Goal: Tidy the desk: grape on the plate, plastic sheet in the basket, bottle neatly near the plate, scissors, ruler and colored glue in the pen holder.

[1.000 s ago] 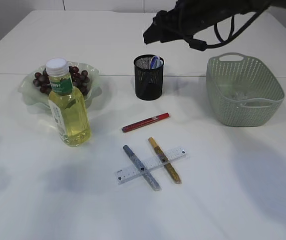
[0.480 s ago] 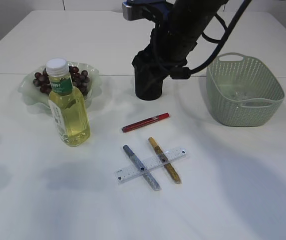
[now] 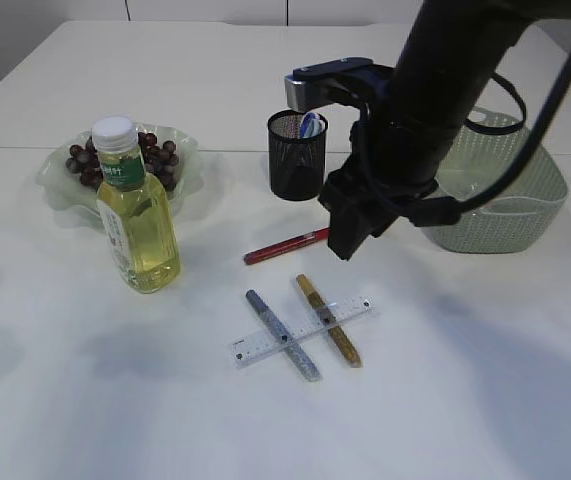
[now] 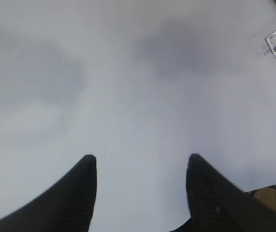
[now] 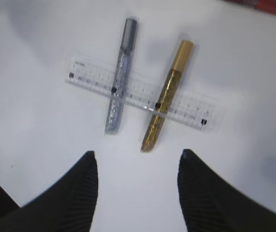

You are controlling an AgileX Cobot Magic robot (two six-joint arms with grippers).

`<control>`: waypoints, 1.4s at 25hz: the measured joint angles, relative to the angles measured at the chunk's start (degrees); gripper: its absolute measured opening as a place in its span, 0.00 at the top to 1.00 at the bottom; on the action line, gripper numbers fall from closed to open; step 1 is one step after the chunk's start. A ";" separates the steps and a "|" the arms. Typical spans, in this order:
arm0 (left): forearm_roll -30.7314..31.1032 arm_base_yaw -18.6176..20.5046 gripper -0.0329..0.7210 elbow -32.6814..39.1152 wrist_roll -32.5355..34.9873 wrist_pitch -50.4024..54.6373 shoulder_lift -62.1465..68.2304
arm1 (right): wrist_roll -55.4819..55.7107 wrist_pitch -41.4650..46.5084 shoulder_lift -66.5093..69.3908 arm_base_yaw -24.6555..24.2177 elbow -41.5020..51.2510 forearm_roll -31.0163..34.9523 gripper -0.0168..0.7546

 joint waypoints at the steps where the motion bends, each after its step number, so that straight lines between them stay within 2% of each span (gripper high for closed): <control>1: 0.00 0.00 0.38 0.00 0.00 -0.21 0.00 | 0.00 0.13 -1.36 0.00 1.71 -0.59 0.43; 6: 0.00 0.00 0.38 0.00 0.00 -1.59 0.00 | -1.35 1.05 -6.63 0.00 7.82 -3.28 0.43; 18: 0.00 0.00 0.38 0.00 0.08 -5.13 0.00 | -9.91 2.81 -5.96 0.00 7.96 -2.57 0.43; 23: 0.00 0.00 0.38 0.00 0.08 -5.39 0.00 | -35.64 0.40 -0.91 0.00 7.96 -1.48 0.43; 28: 0.00 0.00 0.38 0.00 0.08 -7.16 0.00 | -55.44 -3.38 3.28 0.00 7.96 0.65 0.43; 35: 0.00 0.00 0.38 0.00 0.08 -7.66 0.00 | -64.43 -11.07 5.26 0.00 7.96 2.84 0.43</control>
